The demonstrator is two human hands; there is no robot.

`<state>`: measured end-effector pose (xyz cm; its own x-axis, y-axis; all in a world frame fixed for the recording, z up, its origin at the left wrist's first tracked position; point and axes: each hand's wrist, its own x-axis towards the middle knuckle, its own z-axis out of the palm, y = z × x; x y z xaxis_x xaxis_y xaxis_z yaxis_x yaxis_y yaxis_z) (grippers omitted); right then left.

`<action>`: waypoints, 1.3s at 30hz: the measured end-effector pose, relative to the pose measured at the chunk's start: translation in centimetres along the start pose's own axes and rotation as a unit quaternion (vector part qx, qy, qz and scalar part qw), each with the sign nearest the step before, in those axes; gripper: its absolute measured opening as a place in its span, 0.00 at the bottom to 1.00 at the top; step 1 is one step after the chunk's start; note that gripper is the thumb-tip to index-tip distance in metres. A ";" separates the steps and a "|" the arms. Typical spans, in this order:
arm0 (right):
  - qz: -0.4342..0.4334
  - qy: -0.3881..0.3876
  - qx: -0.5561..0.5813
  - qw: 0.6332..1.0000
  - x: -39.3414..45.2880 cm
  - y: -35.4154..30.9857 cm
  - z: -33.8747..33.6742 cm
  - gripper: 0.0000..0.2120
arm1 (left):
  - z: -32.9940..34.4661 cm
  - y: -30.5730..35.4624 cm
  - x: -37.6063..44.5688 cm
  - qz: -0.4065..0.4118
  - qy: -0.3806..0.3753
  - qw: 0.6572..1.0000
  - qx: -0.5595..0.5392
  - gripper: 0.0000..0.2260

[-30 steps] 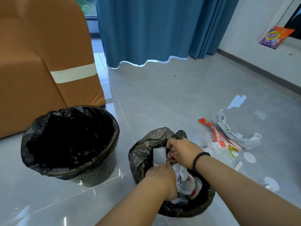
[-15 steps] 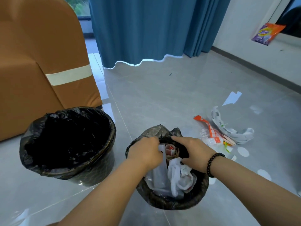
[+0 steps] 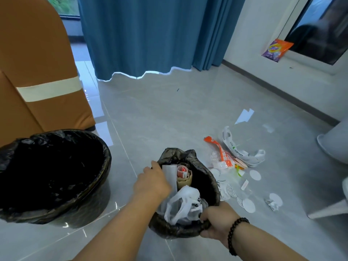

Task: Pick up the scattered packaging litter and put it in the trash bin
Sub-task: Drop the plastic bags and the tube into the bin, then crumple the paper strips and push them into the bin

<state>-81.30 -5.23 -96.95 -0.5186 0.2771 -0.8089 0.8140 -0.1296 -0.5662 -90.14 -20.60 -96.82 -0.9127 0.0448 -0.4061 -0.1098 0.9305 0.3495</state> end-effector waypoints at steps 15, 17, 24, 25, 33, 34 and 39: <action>-0.097 -0.070 0.132 0.984 7.9 -9.7 -3.9 0.26 | 2.0 8.4 4.6 -0.033 0.035 0.907 -0.418 0.41; -0.082 -0.051 0.096 0.991 8.7 -10.2 -5.0 0.38 | 2.8 10.0 4.2 -0.058 0.045 0.951 -0.302 0.37; -0.071 0.026 0.159 0.984 10.1 -10.3 -9.4 0.38 | 1.4 13.7 1.3 0.135 0.017 0.972 -0.194 0.21; -0.085 0.046 0.182 0.979 10.4 -10.2 -10.2 0.38 | 0.8 14.3 1.2 0.147 0.029 0.976 -0.160 0.20; -0.073 0.126 0.047 0.988 15.5 -12.6 -9.7 0.29 | -1.2 18.3 5.5 0.218 -0.157 0.867 0.419 0.13; -0.110 0.135 0.014 0.985 16.1 -13.3 -9.1 0.27 | -0.4 18.1 6.0 0.232 -0.165 0.857 0.428 0.12; -0.253 0.160 -0.192 0.935 17.1 -16.5 -6.2 0.11 | 0.2 16.1 10.7 0.282 -0.111 0.841 0.449 0.12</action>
<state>-102.00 7.58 -100.42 -0.8084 0.4881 -0.3290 0.5507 0.4297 -0.7156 -101.58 -5.09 -95.76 -0.6130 0.5443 -0.5727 0.7479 0.6334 -0.1985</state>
